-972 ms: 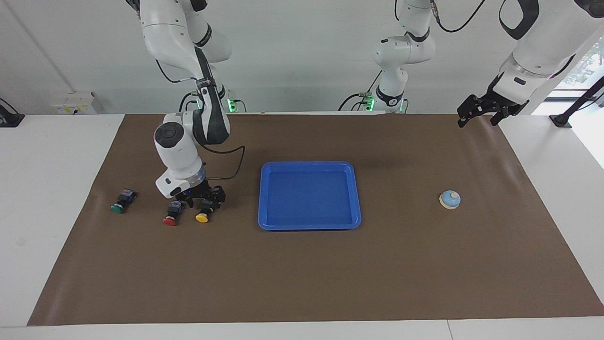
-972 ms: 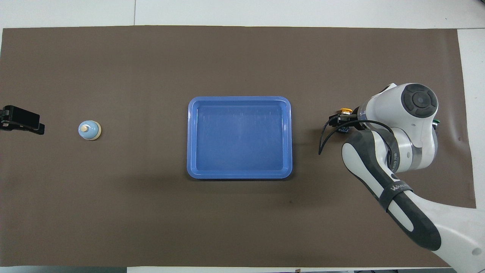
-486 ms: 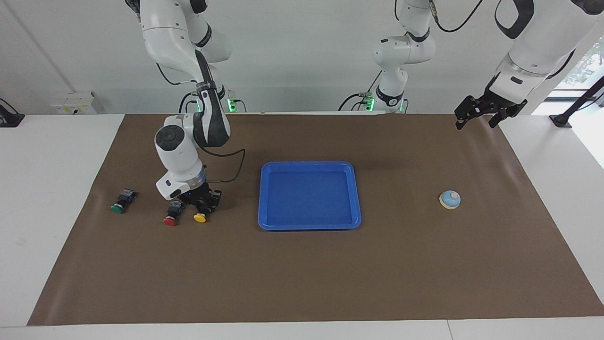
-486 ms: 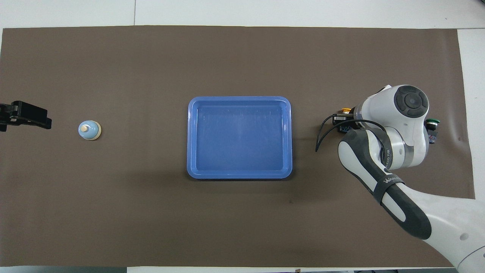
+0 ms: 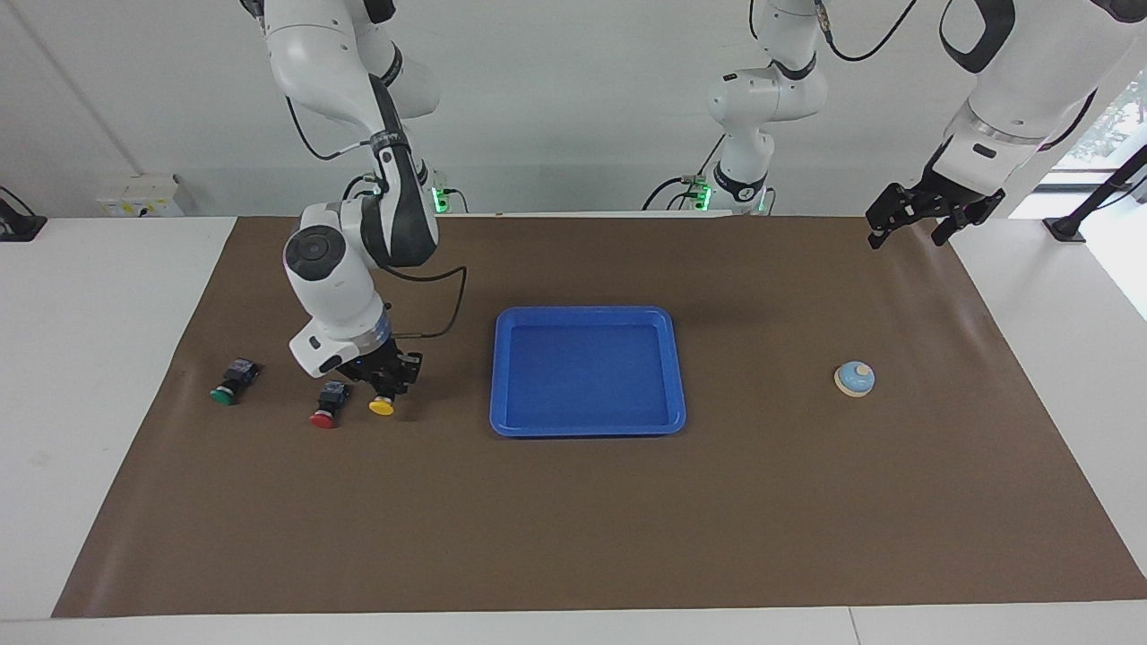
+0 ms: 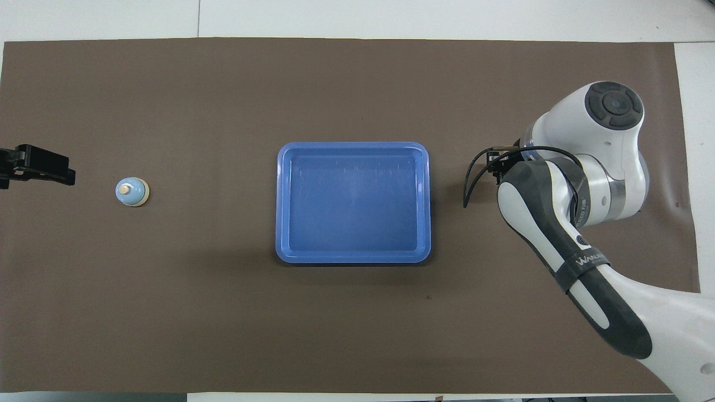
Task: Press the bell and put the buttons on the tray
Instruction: 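Carry the yellow button with the right gripper into the blue tray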
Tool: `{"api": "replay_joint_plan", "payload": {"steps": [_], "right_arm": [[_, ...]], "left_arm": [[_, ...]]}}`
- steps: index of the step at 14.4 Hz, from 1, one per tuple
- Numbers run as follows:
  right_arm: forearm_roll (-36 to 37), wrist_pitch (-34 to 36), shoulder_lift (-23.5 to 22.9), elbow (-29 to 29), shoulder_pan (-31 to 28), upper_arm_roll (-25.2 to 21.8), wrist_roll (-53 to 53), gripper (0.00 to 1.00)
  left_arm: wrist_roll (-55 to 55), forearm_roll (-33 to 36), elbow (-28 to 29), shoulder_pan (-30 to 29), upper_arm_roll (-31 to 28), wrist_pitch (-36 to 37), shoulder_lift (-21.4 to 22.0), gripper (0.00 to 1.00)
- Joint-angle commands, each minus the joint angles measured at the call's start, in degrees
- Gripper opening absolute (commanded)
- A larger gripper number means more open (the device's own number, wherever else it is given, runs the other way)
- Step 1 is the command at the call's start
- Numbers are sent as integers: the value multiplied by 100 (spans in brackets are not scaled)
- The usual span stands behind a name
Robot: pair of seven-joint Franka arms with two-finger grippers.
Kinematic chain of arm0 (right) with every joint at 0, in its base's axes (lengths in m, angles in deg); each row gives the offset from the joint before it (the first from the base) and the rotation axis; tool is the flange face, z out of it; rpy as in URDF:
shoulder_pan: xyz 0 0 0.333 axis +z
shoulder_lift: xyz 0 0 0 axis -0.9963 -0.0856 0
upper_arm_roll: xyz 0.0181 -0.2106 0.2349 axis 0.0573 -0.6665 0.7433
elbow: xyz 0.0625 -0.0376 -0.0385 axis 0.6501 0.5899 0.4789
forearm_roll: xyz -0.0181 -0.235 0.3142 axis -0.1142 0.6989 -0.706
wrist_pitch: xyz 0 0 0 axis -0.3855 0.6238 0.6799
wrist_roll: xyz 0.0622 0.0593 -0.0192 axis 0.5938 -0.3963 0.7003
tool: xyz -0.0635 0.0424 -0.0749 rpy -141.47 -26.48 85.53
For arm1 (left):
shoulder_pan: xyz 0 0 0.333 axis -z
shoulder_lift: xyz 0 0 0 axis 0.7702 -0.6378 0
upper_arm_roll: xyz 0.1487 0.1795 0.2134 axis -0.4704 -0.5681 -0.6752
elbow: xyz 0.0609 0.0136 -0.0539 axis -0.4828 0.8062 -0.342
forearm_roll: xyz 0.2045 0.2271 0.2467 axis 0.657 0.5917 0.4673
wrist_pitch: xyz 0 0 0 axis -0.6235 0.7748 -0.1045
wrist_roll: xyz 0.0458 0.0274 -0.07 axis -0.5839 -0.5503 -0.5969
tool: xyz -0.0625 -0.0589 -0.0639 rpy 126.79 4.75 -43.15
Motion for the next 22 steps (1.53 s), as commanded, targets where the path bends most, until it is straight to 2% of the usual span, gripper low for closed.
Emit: {"api": "replay_joint_plan", "payload": {"steps": [1,4,6,8,13,17,18,19,22], "right_arm": [[-5,798,-79,-801,720,47,-758,0],[-145,729,-167,-838,1442,47,-1243,0],[-154,450,-447,-795,1697,38,-1296,0],[-146,142,-650,-716,1786,38,-1419,0],[-145,-799,-756,4,1848,38,-1455,0],[-145,-870,-748,76,1848,38,-1594,0],[-145,-871,-748,76,1856,47,-1778,59],[-145,-818,-748,32,1856,38,-1945,100],[-154,-564,-477,6,1734,29,-2167,100]], "left_arm": [[-25,21,156,41,-32,-82,116,100],[-34,21,156,15,-32,-73,125,100],[-34,21,156,6,-32,-73,116,100],[-34,21,156,-12,-32,-73,116,100],[-34,21,156,-29,-32,-73,116,100],[-34,21,156,-29,-32,-73,116,100],[-34,21,156,-29,-40,-73,116,100],[-43,21,156,-29,-40,-73,116,100],[-34,21,156,-29,-32,-73,116,100]]}}
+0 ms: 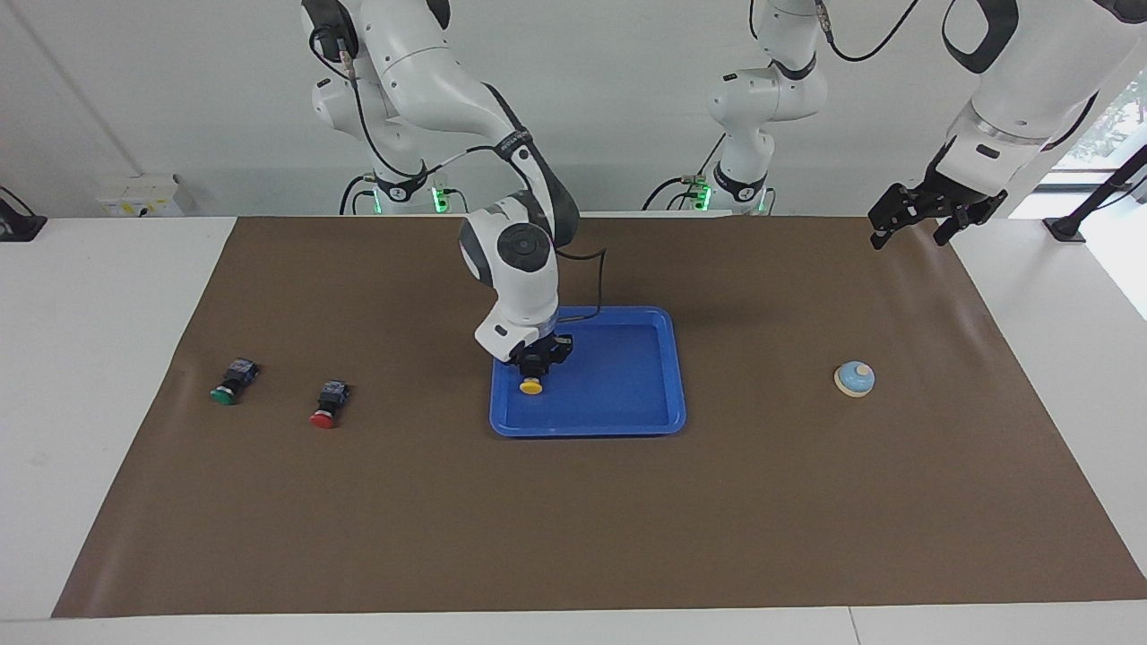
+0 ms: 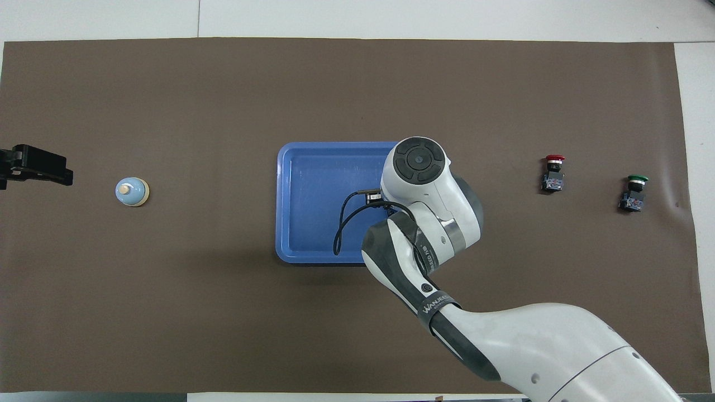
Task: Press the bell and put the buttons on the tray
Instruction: 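Carry the yellow button with the right gripper into the blue tray, then open the right gripper and draw it back toward the red button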
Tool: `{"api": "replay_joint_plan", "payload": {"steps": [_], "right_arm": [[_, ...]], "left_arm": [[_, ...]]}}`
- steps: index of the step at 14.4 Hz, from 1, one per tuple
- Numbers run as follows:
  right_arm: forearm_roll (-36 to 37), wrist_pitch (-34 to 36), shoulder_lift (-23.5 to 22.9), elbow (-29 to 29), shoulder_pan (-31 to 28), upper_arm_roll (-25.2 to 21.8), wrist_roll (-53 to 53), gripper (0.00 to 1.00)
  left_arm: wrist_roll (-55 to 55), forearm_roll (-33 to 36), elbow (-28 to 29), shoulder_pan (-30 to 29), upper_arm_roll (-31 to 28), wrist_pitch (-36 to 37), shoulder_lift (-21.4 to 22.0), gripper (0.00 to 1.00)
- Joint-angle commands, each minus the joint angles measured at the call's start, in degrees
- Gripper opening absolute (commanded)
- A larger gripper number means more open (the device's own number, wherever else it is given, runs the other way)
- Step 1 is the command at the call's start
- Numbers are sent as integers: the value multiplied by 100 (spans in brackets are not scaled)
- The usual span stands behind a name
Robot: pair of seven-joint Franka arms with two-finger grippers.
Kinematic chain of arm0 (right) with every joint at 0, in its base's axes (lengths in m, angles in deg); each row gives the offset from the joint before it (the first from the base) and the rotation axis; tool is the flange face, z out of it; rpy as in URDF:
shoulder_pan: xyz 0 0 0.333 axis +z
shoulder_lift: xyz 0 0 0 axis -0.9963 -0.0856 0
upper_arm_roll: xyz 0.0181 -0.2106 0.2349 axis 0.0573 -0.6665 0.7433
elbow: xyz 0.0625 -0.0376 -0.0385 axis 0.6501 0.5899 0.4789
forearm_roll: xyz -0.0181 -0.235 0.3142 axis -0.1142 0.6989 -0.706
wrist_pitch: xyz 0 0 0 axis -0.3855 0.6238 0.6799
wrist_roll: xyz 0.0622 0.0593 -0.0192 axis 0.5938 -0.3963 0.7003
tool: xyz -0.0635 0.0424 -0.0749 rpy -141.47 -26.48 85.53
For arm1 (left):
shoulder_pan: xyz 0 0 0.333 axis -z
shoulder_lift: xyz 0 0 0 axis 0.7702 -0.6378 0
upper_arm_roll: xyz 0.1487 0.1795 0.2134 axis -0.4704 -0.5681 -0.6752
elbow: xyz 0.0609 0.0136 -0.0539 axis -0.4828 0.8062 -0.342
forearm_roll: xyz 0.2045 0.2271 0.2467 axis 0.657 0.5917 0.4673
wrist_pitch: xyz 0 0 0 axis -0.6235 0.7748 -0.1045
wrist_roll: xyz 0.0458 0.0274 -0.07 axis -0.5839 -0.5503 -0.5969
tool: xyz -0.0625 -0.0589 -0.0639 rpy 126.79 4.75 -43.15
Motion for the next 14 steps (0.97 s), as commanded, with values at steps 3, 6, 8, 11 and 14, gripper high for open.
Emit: {"api": "replay_joint_plan", "payload": {"steps": [3,6,8,11,14], "right_arm": [[-104,707,779,-47,-612,-35,-42,100],[-95,1006,1096,-64,-1280,-61,624,100],[-60,1121,1123,-47,-1789,-78,1125,100],[-7,1078,1175,189,-2536,-78,2074,100],[-7,483,1245,777,-2933,-78,2550,100]], "left_arm": [[-43,21,152,-25,-4,-73,116,100],[-34,21,152,-25,-4,-73,116,100],[-34,21,152,-25,-4,-73,125,100],[-43,21,152,-25,-4,-73,125,100],[-34,21,152,-25,-4,-73,116,100]]}}
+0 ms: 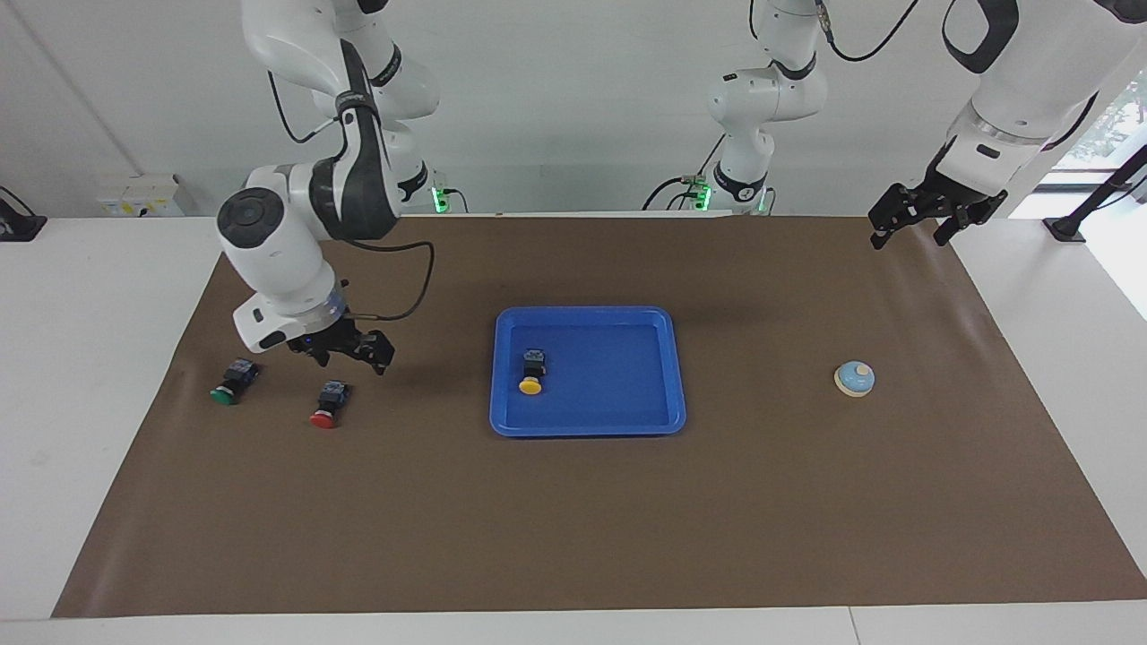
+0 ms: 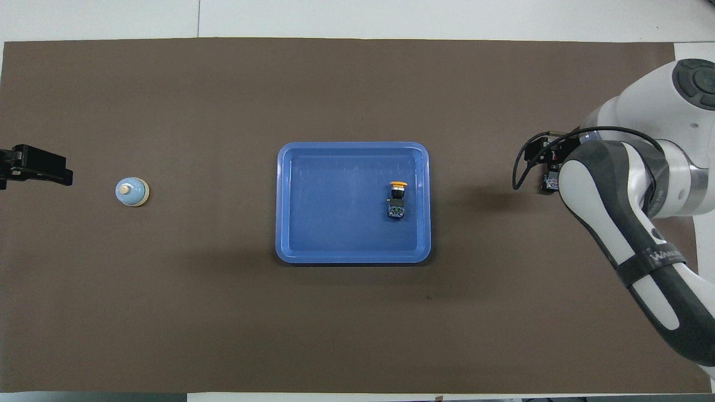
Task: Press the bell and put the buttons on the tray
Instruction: 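Open the right gripper and draw it back toward the red button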
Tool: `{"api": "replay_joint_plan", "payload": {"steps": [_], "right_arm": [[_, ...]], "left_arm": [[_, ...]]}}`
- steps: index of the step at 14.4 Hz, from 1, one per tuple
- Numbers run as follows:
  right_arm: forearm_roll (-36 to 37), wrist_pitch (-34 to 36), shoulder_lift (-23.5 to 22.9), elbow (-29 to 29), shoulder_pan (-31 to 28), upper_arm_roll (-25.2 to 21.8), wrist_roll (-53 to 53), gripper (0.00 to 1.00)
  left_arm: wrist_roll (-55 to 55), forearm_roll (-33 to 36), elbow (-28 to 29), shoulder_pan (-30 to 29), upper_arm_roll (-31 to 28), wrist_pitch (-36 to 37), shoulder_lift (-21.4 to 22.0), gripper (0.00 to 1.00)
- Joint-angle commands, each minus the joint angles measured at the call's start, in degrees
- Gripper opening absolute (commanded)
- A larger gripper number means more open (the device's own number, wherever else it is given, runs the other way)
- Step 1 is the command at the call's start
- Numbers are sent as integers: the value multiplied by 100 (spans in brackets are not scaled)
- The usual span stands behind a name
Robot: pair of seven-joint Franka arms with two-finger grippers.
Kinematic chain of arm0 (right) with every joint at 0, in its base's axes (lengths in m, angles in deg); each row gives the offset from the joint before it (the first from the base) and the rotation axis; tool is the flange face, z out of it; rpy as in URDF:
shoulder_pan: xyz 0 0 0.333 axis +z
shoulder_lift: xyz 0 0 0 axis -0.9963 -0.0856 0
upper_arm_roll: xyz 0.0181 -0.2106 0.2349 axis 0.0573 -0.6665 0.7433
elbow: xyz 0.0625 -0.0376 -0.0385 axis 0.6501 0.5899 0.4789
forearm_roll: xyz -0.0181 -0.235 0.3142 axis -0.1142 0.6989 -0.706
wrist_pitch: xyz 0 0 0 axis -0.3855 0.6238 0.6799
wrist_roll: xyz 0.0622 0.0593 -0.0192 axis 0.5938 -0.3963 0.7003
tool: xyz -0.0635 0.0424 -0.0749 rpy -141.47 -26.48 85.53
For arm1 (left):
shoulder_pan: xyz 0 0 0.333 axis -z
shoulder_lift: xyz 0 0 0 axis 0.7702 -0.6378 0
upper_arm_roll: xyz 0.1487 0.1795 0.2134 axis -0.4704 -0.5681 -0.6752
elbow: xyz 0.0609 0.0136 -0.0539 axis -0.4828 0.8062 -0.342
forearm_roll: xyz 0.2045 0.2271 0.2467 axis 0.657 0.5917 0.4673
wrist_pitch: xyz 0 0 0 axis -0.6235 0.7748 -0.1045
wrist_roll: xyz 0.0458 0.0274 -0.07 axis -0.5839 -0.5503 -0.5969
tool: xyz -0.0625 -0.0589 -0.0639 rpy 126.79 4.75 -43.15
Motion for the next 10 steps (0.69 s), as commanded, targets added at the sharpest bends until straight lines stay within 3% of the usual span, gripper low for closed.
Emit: {"api": "replay_joint_plan", "payload": {"steps": [1,3,7,8,10], "right_arm": [[-10,-821,131,739,-218,71,270,100],[-10,-1498,-35,1065,-350,80,279,100],[-10,-2291,-537,1101,-411,80,279,100],[-10,-2327,-572,1101,-412,80,279,91],[-10,-2275,-573,1101,-420,80,288,18]], "left_arm": [[-34,21,152,-25,5,-73,116,100],[-34,21,152,-25,-4,-73,116,100],[-34,21,152,-25,5,-73,125,100],[-34,21,152,-34,-4,-73,116,100],[-34,21,152,-34,-4,-73,116,100]]}}
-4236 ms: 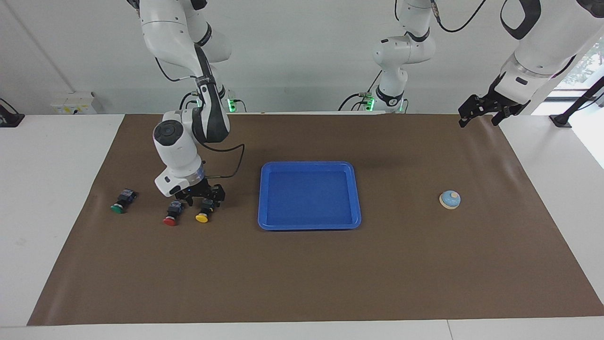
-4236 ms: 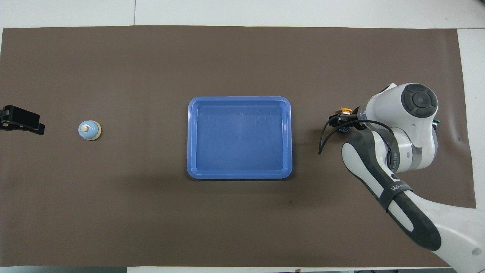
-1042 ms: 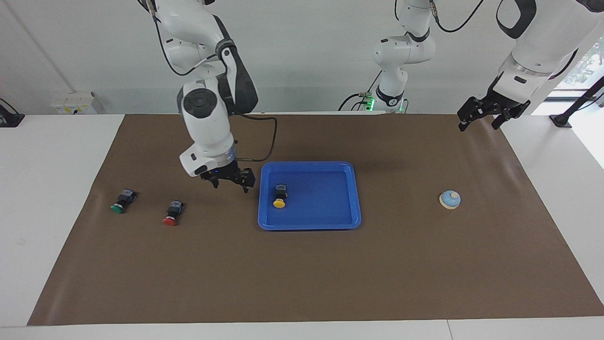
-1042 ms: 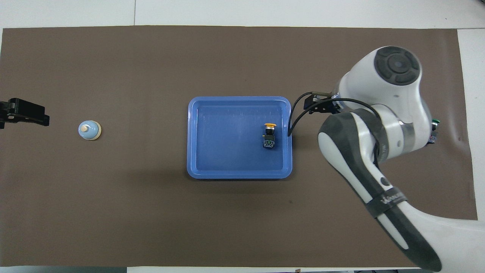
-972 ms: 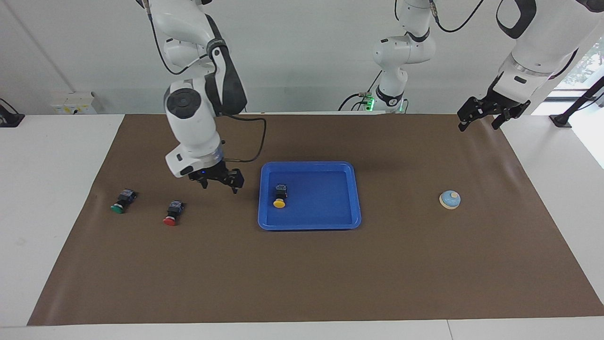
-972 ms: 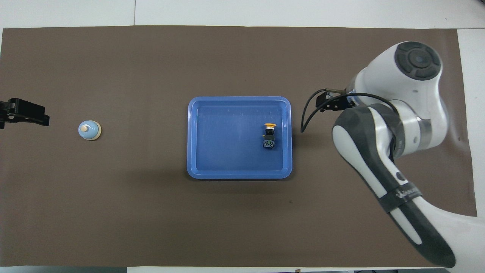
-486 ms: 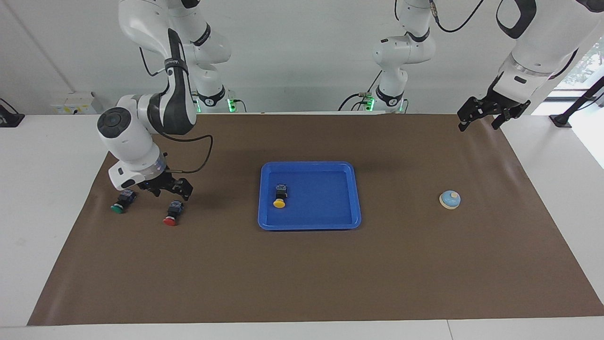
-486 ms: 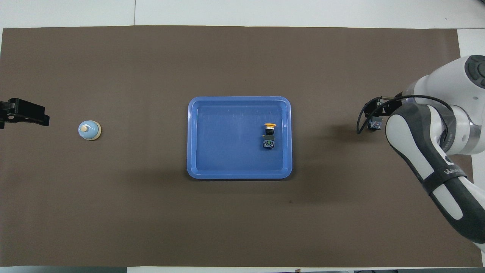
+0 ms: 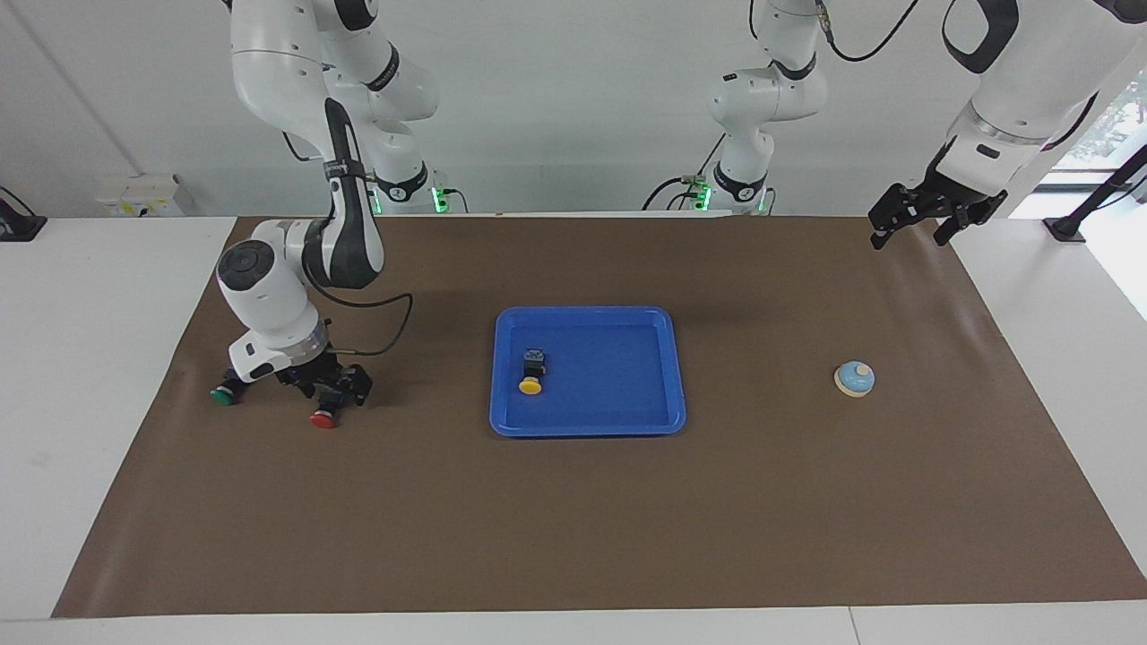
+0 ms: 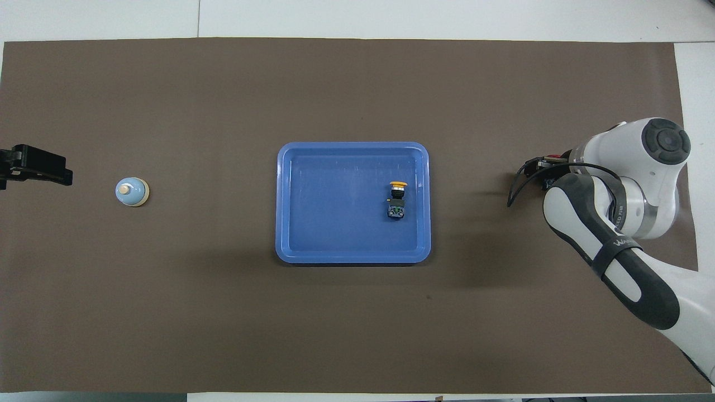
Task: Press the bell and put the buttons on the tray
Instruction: 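Grasp the red-topped button with the right gripper, then carry the red button into the tray and release it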
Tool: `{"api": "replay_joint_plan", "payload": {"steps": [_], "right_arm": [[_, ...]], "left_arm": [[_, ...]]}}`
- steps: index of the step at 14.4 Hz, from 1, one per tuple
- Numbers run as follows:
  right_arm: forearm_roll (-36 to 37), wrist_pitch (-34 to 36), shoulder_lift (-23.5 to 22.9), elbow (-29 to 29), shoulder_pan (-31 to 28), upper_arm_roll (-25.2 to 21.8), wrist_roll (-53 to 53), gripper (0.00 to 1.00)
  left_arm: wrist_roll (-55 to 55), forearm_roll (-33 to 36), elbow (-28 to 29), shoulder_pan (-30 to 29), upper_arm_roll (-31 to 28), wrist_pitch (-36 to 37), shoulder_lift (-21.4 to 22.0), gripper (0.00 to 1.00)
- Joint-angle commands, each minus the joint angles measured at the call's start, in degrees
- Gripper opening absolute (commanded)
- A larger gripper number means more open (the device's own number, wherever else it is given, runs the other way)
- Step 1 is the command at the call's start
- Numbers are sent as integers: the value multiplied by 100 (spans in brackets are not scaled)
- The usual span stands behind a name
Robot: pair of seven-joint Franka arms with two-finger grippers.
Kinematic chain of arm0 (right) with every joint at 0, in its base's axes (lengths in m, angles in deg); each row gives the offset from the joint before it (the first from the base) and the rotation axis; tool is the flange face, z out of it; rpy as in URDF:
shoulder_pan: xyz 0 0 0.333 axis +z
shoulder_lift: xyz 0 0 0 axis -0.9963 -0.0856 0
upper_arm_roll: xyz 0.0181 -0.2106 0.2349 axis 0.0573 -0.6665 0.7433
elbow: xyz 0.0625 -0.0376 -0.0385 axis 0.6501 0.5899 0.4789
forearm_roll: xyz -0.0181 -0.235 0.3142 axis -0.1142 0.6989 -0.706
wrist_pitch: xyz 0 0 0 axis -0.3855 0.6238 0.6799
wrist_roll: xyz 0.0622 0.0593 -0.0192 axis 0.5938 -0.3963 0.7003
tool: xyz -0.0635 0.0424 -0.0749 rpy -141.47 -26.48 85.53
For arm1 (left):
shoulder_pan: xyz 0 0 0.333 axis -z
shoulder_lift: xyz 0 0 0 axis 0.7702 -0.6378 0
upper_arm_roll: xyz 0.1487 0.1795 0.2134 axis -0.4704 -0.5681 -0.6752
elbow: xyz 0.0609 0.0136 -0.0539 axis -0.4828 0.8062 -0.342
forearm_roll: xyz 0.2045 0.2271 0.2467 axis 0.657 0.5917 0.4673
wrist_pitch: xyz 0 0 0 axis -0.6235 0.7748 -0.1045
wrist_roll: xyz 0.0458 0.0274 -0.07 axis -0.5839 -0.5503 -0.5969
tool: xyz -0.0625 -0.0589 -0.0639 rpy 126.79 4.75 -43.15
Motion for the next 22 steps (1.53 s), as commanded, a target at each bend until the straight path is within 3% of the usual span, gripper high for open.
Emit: {"api": "replay_joint_plan", "payload": {"steps": [1,5,9,11,15,19,22], "right_arm": [[-11,15,44,7,-137,79,119,0],[-11,366,88,-133,-128,79,163,0],[-20,1550,123,-966,152,123,-11,0],[-28,2201,123,-1510,537,140,-502,0],[-55,3257,-104,-2662,1872,123,-1934,0],[-326,3338,-621,-3304,2875,123,-2962,0],[-310,2760,-1071,-3438,3439,131,-3579,0]], "left_arm": [[-34,21,152,-32,7,-73,116,100],[-34,21,152,-32,7,-73,116,100],[-34,21,152,-32,7,-73,116,100],[-34,21,152,-32,-2,-73,125,100],[-34,21,152,-32,-2,-73,125,100],[-34,21,152,-32,-2,-73,116,100],[-34,21,152,-32,-2,-73,116,100]]}}
